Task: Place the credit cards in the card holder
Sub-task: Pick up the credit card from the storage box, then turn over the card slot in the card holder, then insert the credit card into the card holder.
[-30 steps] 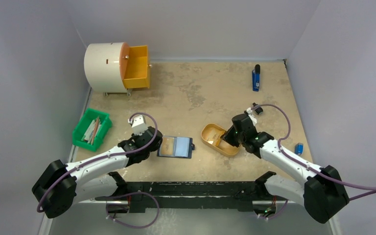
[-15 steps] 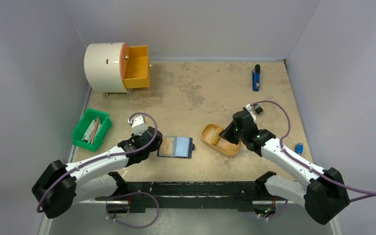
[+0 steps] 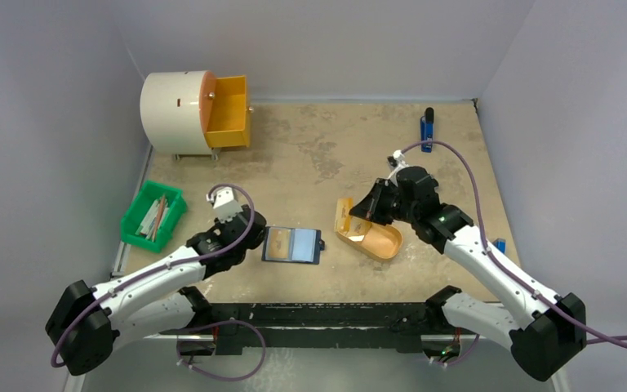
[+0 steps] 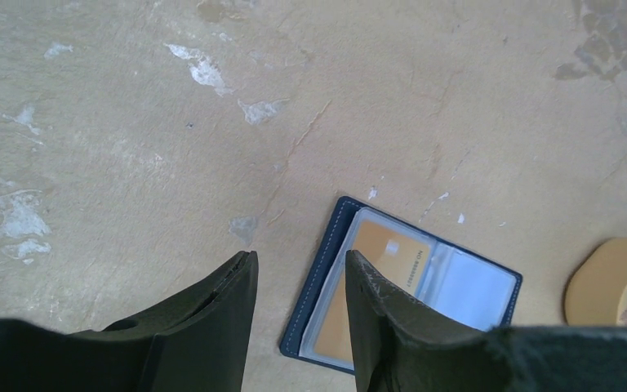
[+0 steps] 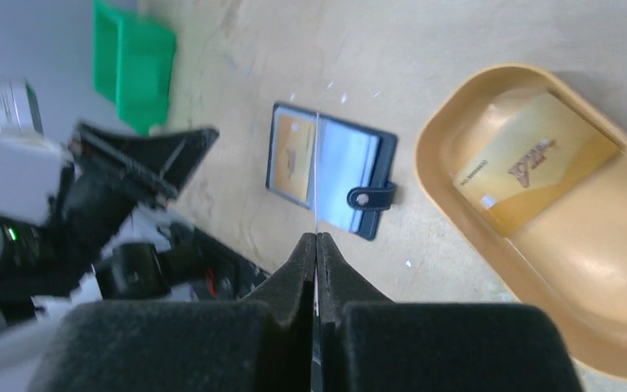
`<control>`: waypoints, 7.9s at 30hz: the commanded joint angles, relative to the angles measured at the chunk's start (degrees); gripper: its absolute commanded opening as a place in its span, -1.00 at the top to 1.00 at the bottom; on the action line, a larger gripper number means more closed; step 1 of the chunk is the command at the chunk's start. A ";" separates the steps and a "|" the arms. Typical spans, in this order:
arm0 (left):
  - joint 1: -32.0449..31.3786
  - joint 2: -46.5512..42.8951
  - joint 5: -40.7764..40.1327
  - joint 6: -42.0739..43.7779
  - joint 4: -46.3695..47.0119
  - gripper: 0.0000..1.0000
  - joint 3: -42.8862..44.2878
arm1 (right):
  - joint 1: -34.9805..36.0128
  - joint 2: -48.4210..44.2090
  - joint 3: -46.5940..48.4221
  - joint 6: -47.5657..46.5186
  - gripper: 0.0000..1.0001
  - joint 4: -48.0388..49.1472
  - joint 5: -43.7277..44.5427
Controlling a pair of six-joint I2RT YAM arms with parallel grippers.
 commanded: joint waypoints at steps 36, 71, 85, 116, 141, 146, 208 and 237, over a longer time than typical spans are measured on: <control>-9.27 12.69 14.51 12.10 17.91 -0.06 5.74 | 9.02 14.30 -5.40 2.02 1.00 13.51 -7.79; -11.50 27.93 8.10 10.34 16.30 1.00 7.65 | 9.00 12.51 -7.21 -0.03 1.00 12.85 -7.57; -11.51 27.03 7.37 9.25 15.96 1.00 7.25 | 9.02 20.77 -5.50 1.96 1.00 18.63 -12.76; -11.57 10.70 2.79 6.19 2.05 0.59 11.55 | 11.75 31.26 3.58 1.59 1.00 22.70 -17.84; -8.19 16.79 -1.57 2.93 6.71 0.80 4.11 | 12.51 35.72 4.56 2.30 1.00 21.75 -15.93; -7.93 16.05 -1.88 2.65 6.03 0.81 3.44 | 12.49 37.07 4.47 3.16 1.00 23.48 -16.29; -7.84 14.60 -0.69 -2.40 7.90 0.86 -3.66 | 13.06 44.68 4.04 13.44 1.00 32.70 -9.43; -7.81 14.57 1.44 -2.50 10.44 0.90 -4.10 | 16.19 48.44 11.48 11.21 0.77 28.99 -14.22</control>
